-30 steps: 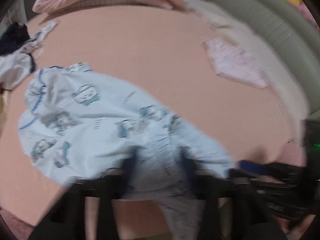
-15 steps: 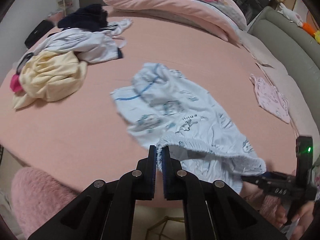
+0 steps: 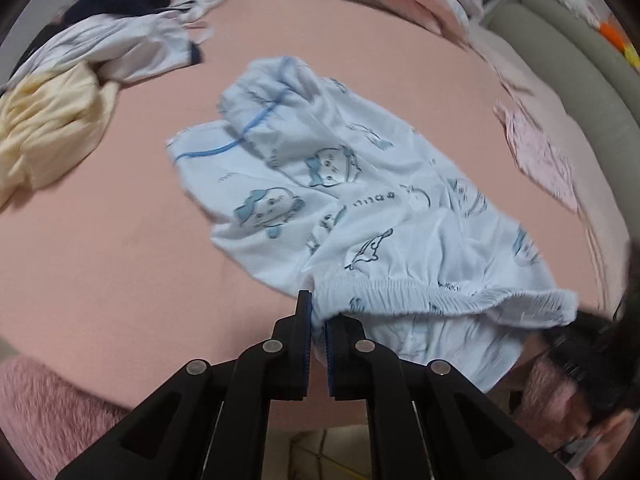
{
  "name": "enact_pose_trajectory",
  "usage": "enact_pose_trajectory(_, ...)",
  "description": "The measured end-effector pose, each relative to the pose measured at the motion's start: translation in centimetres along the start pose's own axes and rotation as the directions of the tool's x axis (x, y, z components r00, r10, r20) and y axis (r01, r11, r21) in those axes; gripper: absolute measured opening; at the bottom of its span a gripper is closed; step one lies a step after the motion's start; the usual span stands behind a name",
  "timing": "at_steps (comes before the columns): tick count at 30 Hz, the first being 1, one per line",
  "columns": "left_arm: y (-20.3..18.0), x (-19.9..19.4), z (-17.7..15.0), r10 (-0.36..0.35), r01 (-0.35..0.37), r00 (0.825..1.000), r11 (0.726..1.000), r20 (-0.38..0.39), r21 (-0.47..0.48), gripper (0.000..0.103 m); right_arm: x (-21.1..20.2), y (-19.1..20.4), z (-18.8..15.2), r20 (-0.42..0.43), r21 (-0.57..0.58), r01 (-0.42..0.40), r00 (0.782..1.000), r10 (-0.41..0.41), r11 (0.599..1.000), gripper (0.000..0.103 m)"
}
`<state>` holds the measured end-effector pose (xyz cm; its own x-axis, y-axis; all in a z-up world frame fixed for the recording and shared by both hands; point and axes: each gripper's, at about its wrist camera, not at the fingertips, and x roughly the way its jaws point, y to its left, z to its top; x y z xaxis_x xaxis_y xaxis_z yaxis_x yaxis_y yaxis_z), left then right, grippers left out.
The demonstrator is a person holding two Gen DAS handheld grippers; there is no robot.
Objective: Fold clothes
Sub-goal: 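Lift and shake the top with both tools, then lay it flat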
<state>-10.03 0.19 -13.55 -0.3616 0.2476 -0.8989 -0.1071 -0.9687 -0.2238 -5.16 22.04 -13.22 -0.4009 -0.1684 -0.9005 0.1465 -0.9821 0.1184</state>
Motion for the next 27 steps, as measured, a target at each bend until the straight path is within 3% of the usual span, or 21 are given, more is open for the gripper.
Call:
enact_pose_trajectory(2,-0.3,-1.6,0.5,-0.036,0.036,0.998,0.999,0.043,-0.004,0.004,-2.5,-0.9,1.1,0.09,-0.016,0.124,0.988,-0.122,0.992,0.002)
enact_pose_trajectory(4,-0.7,-3.5,1.1,-0.076,0.076,0.993,0.997,0.09,0.0,0.004,-5.8,-1.9,2.8,0.173,-0.003,0.169,0.971,-0.166,0.986,0.002)
enact_pose_trajectory(7,-2.1,-9.2,2.8,-0.177,0.165,0.964,0.983,0.196,0.077,0.004,-9.8,-2.2,5.3,0.281,0.016,0.228,0.933,-0.224,0.973,0.002)
enact_pose_trajectory(10,-3.5,-15.9,4.4,-0.22,0.18,0.913,0.973,0.344,0.146,0.004,-15.4,-0.7,8.4,0.415,0.036,0.203,0.888,-0.2,0.978,0.002)
enact_pose_trajectory(15,-4.0,-25.3,5.5,-0.308,0.242,0.792,0.951,0.527,0.192,0.004,-26.2,-0.6,9.2,0.579,0.036,0.085,0.81,-0.09,0.996,0.002)
enact_pose_trajectory(18,-3.6,-27.0,5.5,-0.307,0.244,0.767,0.952,0.564,0.185,0.005,-30.0,-0.3,9.0,0.622,0.01,0.026,0.783,-0.026,1.0,0.002)
enact_pose_trajectory(20,-3.3,-26.1,5.5,-0.291,0.225,0.78,0.956,0.554,0.187,0.005,-28.8,0.0,9.0,0.598,0.004,0.063,0.8,-0.053,0.998,0.002)
enact_pose_trajectory(22,-3.4,-22.9,6.1,-0.257,0.204,0.83,0.966,0.495,0.159,0.005,-27.1,0.2,9.4,0.565,0.002,0.098,0.821,-0.082,0.995,0.002)
enact_pose_trajectory(24,-3.5,-19.6,7.0,-0.228,0.188,0.873,0.973,0.43,0.133,0.005,-23.2,-0.4,10.3,0.482,0.0,0.13,0.869,-0.114,0.991,0.002)
enact_pose_trajectory(25,-3.6,-19.0,8.2,-0.225,0.189,0.879,0.974,0.421,0.127,0.005,-21.2,-0.9,11.2,0.438,-0.002,0.136,0.891,-0.121,0.991,0.002)
enact_pose_trajectory(27,-3.8,-17.9,10.5,-0.22,0.189,0.889,0.975,0.402,0.117,0.005,-20.5,-1.9,13.1,0.421,0.012,0.12,0.9,-0.114,0.993,0.002)
